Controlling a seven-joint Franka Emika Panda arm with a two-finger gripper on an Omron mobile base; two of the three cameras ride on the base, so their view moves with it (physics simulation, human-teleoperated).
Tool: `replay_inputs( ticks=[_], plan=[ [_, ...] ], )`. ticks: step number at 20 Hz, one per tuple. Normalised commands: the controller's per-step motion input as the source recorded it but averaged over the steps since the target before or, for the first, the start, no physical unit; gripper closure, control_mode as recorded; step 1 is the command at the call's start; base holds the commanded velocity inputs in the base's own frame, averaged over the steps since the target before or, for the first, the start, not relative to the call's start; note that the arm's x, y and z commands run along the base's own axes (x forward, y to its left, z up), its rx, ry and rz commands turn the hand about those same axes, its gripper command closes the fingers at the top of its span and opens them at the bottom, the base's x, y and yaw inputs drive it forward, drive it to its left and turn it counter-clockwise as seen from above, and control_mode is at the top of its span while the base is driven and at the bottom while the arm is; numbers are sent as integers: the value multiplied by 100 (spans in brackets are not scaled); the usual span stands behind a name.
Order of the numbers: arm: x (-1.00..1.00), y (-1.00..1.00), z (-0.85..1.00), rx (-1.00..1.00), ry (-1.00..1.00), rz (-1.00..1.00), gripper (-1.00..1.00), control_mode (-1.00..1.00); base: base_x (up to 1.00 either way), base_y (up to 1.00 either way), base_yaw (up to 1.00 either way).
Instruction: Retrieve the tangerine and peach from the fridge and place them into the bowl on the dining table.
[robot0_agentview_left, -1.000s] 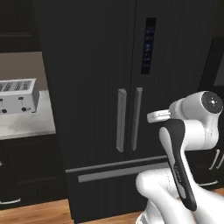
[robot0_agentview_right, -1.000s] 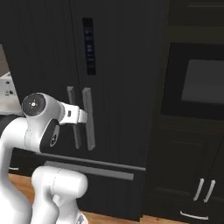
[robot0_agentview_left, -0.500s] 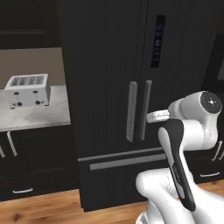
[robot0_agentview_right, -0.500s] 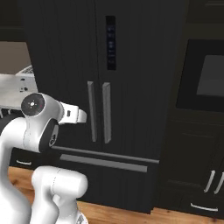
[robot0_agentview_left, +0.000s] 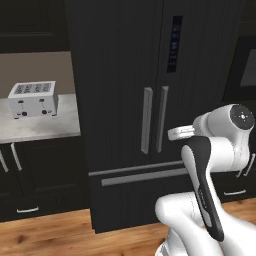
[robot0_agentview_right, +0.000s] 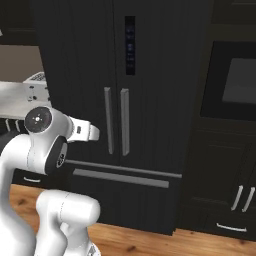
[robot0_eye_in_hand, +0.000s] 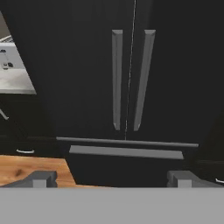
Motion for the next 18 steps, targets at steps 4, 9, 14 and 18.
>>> replay_inputs(
  ticks=[4, 9, 14, 18],
  plan=[
    [0, -1, 0, 0, 0, 0, -100, -100, -3, 0, 0],
    [0, -19, 0, 0, 0, 0, -100, -100, 0, 0, 0],
    [0, -22, 0, 1, 0, 0, -100, -100, 0, 0, 0],
    [0, -18, 0, 0, 0, 0, -100, -100, 0, 0, 0]
  ],
)
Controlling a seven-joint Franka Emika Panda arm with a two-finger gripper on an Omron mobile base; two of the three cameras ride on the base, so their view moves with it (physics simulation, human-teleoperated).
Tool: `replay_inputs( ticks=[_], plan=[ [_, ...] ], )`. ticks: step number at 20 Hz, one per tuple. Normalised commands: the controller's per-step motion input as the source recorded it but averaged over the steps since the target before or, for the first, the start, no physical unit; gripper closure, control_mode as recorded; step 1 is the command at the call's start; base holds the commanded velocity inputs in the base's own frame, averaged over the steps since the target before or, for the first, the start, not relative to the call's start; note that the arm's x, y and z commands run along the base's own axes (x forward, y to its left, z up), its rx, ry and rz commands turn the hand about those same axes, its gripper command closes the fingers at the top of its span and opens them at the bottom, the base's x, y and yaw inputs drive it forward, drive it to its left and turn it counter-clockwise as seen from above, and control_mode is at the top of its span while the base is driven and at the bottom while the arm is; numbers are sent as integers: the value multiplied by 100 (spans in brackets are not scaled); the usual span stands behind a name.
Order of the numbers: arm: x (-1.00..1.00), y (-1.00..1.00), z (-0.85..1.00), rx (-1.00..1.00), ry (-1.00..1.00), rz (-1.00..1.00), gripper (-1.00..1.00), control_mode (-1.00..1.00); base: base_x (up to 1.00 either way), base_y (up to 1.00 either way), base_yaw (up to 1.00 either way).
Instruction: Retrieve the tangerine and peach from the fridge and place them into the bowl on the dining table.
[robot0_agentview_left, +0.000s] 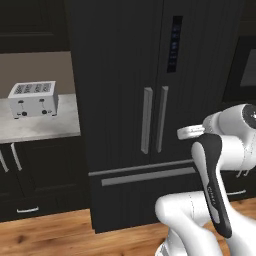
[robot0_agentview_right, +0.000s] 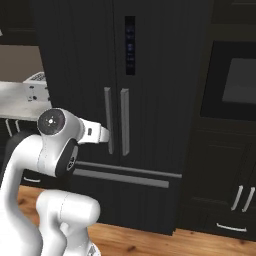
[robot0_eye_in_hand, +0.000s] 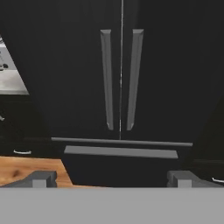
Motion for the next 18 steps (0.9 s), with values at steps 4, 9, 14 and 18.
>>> replay_inputs(
  ticks=[4, 9, 14, 18],
  plan=[
    [0, -7, 0, 0, 0, 0, -100, -100, 0, 0, 0],
    [0, 0, 2, 0, 0, 0, -100, -100, 0, 0, 0],
    [0, 0, 5, 0, 0, 0, -100, -100, 0, 0, 0],
    [1, 0, 1, 0, 0, 0, -100, -100, 0, 0, 0]
  ],
)
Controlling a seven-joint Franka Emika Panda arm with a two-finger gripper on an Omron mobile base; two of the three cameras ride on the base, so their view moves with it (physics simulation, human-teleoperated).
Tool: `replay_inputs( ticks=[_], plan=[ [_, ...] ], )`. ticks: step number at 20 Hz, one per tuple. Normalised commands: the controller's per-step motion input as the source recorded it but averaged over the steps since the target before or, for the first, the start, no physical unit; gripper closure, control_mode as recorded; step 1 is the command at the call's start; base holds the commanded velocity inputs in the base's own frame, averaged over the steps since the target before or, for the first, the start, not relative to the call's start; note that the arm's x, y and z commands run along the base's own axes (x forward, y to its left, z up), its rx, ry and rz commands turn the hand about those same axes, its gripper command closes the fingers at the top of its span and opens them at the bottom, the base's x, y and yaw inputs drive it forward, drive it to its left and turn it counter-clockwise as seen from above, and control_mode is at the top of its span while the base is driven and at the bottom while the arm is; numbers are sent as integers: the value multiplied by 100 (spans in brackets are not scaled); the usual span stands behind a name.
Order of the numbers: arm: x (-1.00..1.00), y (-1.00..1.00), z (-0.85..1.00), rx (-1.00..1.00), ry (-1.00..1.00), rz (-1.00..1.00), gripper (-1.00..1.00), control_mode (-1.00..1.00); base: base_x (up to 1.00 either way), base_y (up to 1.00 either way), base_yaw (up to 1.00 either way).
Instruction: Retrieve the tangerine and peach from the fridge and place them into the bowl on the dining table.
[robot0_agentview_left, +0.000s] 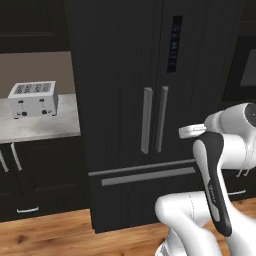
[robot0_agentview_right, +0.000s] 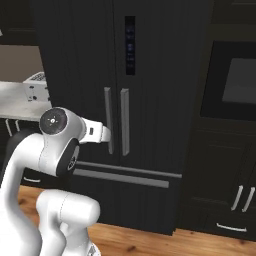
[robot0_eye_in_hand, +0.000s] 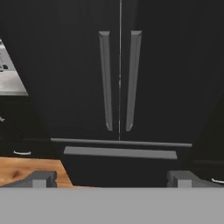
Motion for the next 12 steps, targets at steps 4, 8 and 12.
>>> replay_inputs(
  ticks=[4, 8, 12],
  plan=[
    [7, 0, 2, 0, 0, 0, -100, -100, 0, 0, 0],
    [16, 0, 10, 0, 0, 0, -100, -100, 0, 0, 0],
    [28, 0, 18, 0, 0, 0, -100, -100, 0, 0, 0]
  ],
)
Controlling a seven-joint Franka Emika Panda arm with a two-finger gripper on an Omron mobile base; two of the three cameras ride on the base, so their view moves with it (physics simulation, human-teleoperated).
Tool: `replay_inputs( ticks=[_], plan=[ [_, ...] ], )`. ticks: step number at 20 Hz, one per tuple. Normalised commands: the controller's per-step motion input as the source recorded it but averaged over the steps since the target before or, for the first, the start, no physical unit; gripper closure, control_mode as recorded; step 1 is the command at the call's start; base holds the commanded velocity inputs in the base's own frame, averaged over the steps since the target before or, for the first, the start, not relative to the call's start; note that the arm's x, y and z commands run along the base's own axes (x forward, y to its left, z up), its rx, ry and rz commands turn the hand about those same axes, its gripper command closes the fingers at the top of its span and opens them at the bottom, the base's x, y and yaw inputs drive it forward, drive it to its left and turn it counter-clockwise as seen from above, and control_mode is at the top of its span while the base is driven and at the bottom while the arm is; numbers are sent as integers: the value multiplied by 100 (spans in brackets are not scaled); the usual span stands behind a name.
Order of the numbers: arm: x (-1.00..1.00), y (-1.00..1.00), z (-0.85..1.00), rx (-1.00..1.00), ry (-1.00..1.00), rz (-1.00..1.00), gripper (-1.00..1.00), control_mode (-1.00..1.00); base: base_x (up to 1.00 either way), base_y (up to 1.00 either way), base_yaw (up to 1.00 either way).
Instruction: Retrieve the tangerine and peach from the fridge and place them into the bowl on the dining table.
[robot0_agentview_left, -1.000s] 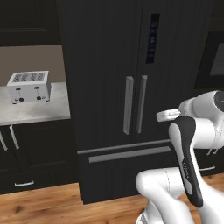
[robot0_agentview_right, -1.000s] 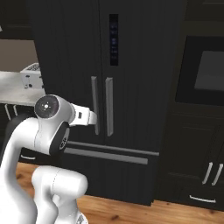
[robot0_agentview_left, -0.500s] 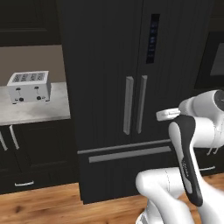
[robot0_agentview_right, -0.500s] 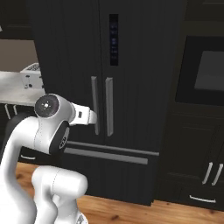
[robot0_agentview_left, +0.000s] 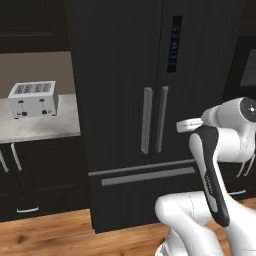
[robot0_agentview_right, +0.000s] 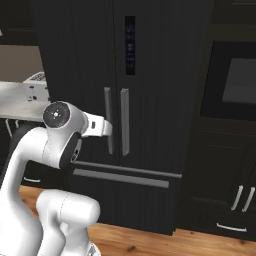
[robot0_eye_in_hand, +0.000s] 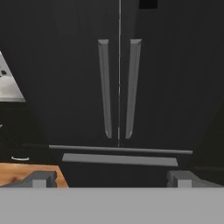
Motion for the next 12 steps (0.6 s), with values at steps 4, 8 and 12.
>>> replay_inputs(
  ticks=[4, 8, 12],
  plan=[
    [25, 0, 14, 0, 0, 0, -100, -100, 0, 0, 0],
    [20, 0, 16, 0, 0, 0, -100, -100, 0, 0, 0],
    [31, -11, 9, 0, 0, 0, -100, -100, 0, 0, 0]
  ],
)
